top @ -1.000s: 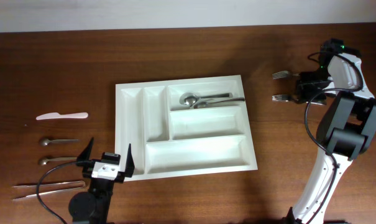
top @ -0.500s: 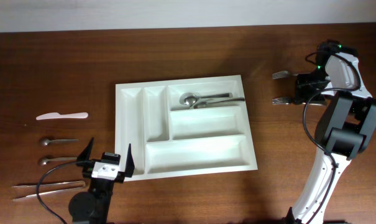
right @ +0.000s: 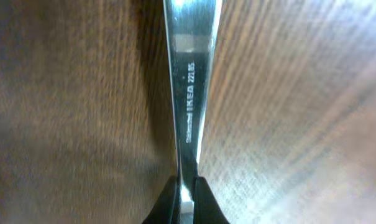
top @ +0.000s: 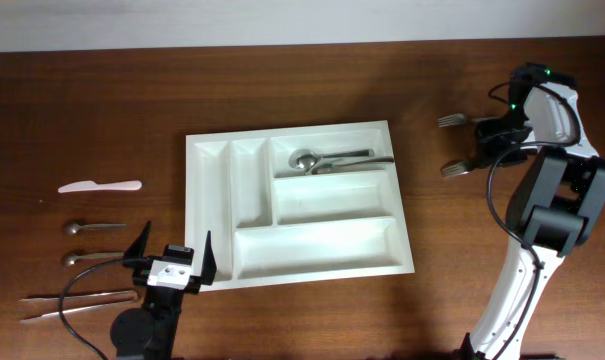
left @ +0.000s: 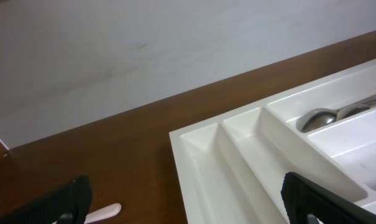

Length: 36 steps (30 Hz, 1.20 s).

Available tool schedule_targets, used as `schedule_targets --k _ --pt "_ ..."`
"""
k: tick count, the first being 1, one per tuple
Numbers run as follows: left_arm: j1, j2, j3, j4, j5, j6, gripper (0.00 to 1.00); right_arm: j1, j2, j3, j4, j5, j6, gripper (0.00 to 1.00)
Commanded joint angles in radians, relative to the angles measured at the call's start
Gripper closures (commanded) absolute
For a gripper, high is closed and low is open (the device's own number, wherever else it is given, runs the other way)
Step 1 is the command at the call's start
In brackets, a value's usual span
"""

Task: Pack container
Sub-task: 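Lift the fork and carry it over the tray's middle compartment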

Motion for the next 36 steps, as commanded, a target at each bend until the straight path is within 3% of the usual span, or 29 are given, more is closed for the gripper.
schedule_targets --k 1,6,12,20,25,36 --pt "0.005 -0.008 -0.008 0.001 -0.011 -0.002 0.01 0.034 0.006 0.133 -0.055 0.028 -0.034 0.96" --pt "0.005 -0.008 -0.008 0.001 -0.011 -0.002 0.01 0.106 -0.032 0.371 -0.217 0.022 -0.025 0.96" --pt "0.005 -0.008 -0.008 0.001 -0.011 -0.002 0.01 0.237 -0.062 0.518 -0.389 -0.077 0.124 0.96" --pt "0.005 -0.008 -0.008 0.001 -0.011 -0.002 0.01 0.456 -0.08 0.517 -0.389 -0.139 0.191 0.96" --pt "0.005 -0.008 -0.008 0.001 -0.011 -0.002 0.01 0.587 -0.079 0.477 -0.389 -0.138 0.303 0.96" --pt "0.005 -0.008 -0.008 0.001 -0.011 -0.002 0.01 0.697 -0.079 0.278 -0.389 -0.173 0.592 0.94"
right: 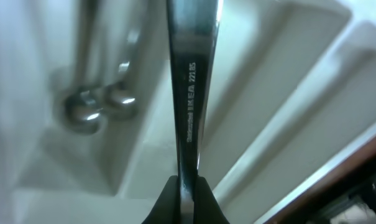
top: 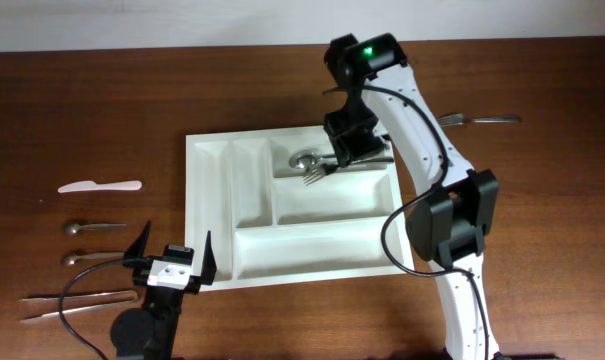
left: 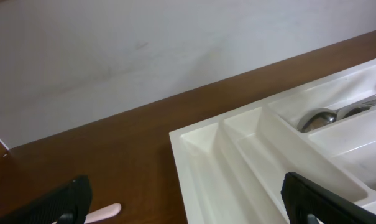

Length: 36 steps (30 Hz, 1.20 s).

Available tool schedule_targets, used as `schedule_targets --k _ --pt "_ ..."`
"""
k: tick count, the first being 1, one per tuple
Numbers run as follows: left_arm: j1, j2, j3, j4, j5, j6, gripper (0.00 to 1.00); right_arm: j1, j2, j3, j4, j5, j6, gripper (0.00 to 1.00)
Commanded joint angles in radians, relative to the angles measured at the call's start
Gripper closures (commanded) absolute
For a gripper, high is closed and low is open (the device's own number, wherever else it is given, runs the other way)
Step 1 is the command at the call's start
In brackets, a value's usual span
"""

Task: Pack container
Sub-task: 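Lift the fork and carry it over the tray's middle compartment, then lower the fork into the middle compartment and open the right gripper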

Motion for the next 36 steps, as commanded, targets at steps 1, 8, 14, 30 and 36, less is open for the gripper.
schedule_targets --k 1,8,14,30,36 --pt "0.005 -0.008 -0.008 0.001 -0.011 -0.003 0.01 0.026 -0.034 -0.064 -0.005 -0.032 0.178 0.92" --pt "0.005 -0.008 -0.008 0.001 -0.011 -0.003 0.01 0.061 -0.034 -0.124 -0.005 -0.034 0.237 0.87" --pt "0.005 -0.008 -0.008 0.001 -0.011 -0.003 0.01 0.071 -0.034 -0.14 0.007 0.018 0.215 0.84" --pt "0.005 -0.008 -0.008 0.001 -0.011 -0.003 0.01 -0.371 -0.034 0.021 0.246 0.186 -0.745 0.01" --pt "0.005 -0.008 -0.008 0.001 -0.011 -0.003 0.01 -0.591 -0.03 0.021 0.281 0.154 -0.782 0.01"
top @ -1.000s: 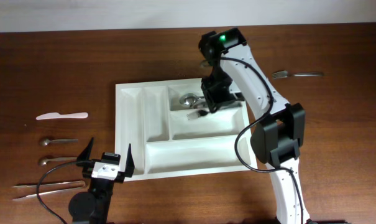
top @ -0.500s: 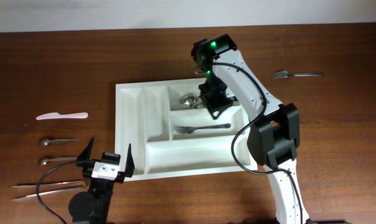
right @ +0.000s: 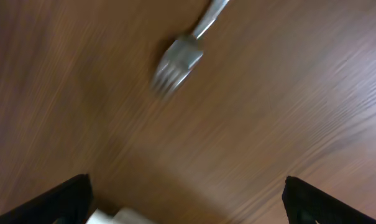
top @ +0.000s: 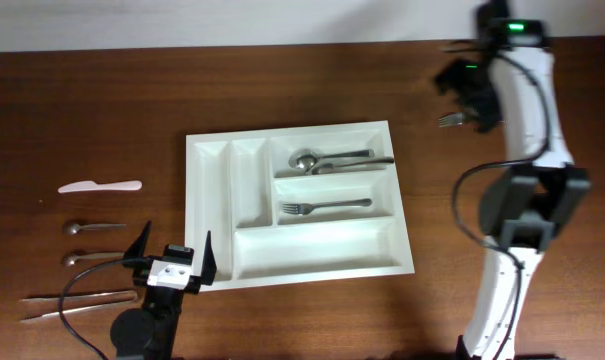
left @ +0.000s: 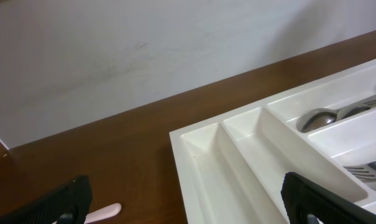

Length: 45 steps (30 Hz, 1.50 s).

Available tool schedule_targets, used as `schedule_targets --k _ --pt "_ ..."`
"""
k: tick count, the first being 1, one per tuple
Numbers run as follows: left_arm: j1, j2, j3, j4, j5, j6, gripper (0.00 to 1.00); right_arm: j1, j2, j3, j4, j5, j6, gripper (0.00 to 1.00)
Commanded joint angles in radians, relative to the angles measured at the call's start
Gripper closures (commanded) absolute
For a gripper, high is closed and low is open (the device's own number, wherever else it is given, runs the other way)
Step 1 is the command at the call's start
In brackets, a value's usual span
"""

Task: Pack container
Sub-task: 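Lower the fork into the middle compartment and open the right gripper, then move the right gripper back over the remaining fork on the right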

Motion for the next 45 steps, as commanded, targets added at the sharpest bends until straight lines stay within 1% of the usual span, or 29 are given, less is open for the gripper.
schedule_targets --k 1,2,3,6,7,8,10,11,13,16,20,23,26,27,30,32,36,38,39,41,42,43,45 --pt "0.005 -0.008 -0.008 0.001 -0.011 -0.002 0.01 -0.111 -0.028 0.017 0.018 -0.085 -0.105 0.01" --pt "0.005 -0.008 -0.008 0.001 -0.011 -0.002 0.01 -0.132 -0.026 0.017 0.046 -0.118 -0.107 0.0" --pt "0.005 -0.008 -0.008 0.001 -0.011 -0.003 0.01 -0.153 -0.023 0.017 0.08 -0.154 -0.122 0.02" --pt "0.005 -0.008 -0.008 0.001 -0.011 -0.003 0.01 -0.187 -0.018 0.017 0.138 -0.203 -0.162 0.13" --pt "0.005 -0.008 -0.008 0.001 -0.011 -0.003 0.01 -0.192 -0.016 0.017 0.15 -0.202 -0.163 0.2" --pt "0.005 -0.008 -0.008 0.001 -0.011 -0.003 0.01 -0.194 -0.014 0.017 0.159 -0.201 -0.168 0.24" --pt "0.005 -0.008 -0.008 0.001 -0.011 -0.003 0.01 -0.195 -0.008 0.017 0.18 -0.197 -0.18 0.25" --pt "0.005 -0.008 -0.008 0.001 -0.011 -0.003 0.01 -0.193 -0.004 0.017 0.188 -0.192 -0.18 0.24" --pt "0.005 -0.008 -0.008 0.001 -0.011 -0.003 0.01 -0.189 0.005 0.017 0.204 -0.182 -0.18 0.13" --pt "0.005 -0.008 -0.008 0.001 -0.011 -0.003 0.01 -0.185 0.029 0.017 0.228 -0.182 -0.18 0.02" --pt "0.005 -0.008 -0.008 0.001 -0.011 -0.003 0.01 -0.184 0.068 0.017 0.251 -0.187 -0.181 0.01" --pt "0.005 -0.008 -0.008 0.001 -0.011 -0.003 0.01 -0.182 0.101 0.017 0.289 -0.236 -0.229 0.0" --pt "0.005 -0.008 -0.008 0.001 -0.011 -0.003 0.01 -0.181 0.121 0.017 0.319 -0.235 -0.241 0.04" --pt "0.005 -0.008 -0.008 0.001 -0.011 -0.002 0.01 -0.181 0.126 0.017 0.332 -0.233 -0.246 0.07" --pt "0.005 -0.008 -0.008 0.001 -0.011 -0.003 0.01 -0.181 0.138 0.017 0.367 -0.226 -0.251 0.23" --pt "0.005 -0.008 -0.008 0.001 -0.011 -0.002 0.01 -0.181 0.141 0.014 0.386 -0.202 -0.25 0.41" --pt "0.005 -0.008 -0.008 0.001 -0.011 -0.003 0.01 -0.176 0.143 0.013 0.412 -0.177 -0.271 0.54" --pt "0.005 -0.008 -0.008 0.001 -0.011 -0.003 0.01 -0.172 0.145 0.013 0.416 -0.162 -0.273 0.7" --pt "0.005 -0.008 -0.008 0.001 -0.011 -0.002 0.01 -0.17 0.149 0.013 0.419 -0.15 -0.273 0.75" --pt "0.005 -0.008 -0.008 0.001 -0.011 -0.002 0.01 -0.166 0.156 0.013 0.427 -0.148 -0.273 0.82" --pt "0.005 -0.008 -0.008 0.001 -0.011 -0.003 0.01 -0.164 0.164 0.013 0.433 -0.148 -0.273 0.87" --pt "0.005 -0.008 -0.008 0.001 -0.011 -0.003 0.01 -0.161 0.171 0.013 0.442 -0.148 -0.273 0.96" --pt "0.005 -0.007 -0.008 0.001 -0.011 -0.003 0.01 -0.155 0.188 0.013 0.452 -0.148 -0.273 0.96"
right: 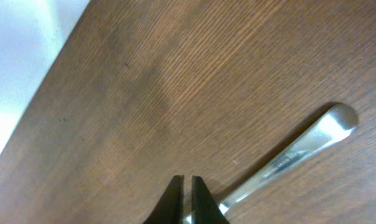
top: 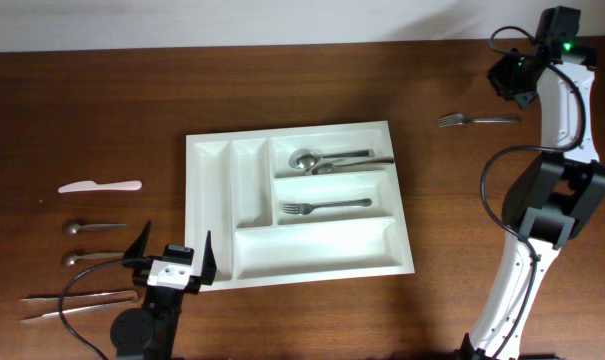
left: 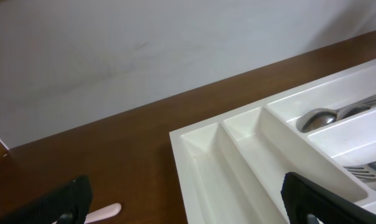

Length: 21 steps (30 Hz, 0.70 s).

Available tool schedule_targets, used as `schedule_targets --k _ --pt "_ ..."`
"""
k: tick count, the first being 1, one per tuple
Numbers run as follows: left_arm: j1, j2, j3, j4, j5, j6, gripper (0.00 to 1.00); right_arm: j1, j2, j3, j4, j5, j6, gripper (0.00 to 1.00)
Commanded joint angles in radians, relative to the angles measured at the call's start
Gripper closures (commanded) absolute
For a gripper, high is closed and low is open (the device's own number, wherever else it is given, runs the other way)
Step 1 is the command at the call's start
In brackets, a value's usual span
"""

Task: Pack container
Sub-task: 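Move the right gripper back over the remaining fork on the right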

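A white cutlery tray (top: 197, 215) (left: 200, 155) sits mid-table. Two spoons (top: 332, 158) (left: 324, 117) lie in its top compartment and a fork (top: 325, 207) (left: 368, 169) in the one below. A second fork (top: 479, 119) (right: 293, 158) lies on the wood at the far right. My right gripper (top: 510, 88) (right: 188, 180) is down at that fork's handle, its fingers closed to a thin slit with the handle running in between them. My left gripper (top: 174, 245) (left: 188, 202) rests open at the tray's front left corner, holding nothing.
Left of the tray lie a pink knife (top: 100, 186) (left: 104, 211), two small spoons (top: 92, 228) (top: 92, 258) and two long thin metal utensils (top: 77, 300). A pale wall runs behind the table's far edge.
My right gripper was open beside the fork at the far right. It is now farther right, shut at the fork's handle. The fork lies where it did. The left arm is unmoved.
My right gripper was shut on one of two forks lying right of the tray. Then it held that fork over the tray. Then the fork lay in the middle compartment and the gripper was open near the other fork, on which it has now closed.
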Motion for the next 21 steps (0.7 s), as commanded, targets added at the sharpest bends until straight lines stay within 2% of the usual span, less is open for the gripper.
schedule_targets --k 1,10,14,21 --pt "0.005 -0.008 -0.008 0.001 -0.011 -0.002 0.01 0.022 0.055 0.011 0.011 0.022 -0.009 0.96" --pt "0.005 -0.007 -0.007 0.001 -0.011 -0.002 0.01 0.029 0.098 0.011 0.067 0.041 -0.008 0.96" --pt "0.005 -0.007 -0.007 0.001 -0.011 -0.002 0.01 0.029 0.1 0.009 0.064 0.065 -0.008 0.92" --pt "0.005 -0.007 -0.007 0.001 -0.011 -0.002 0.01 0.029 0.103 -0.05 0.045 0.074 -0.002 0.91"
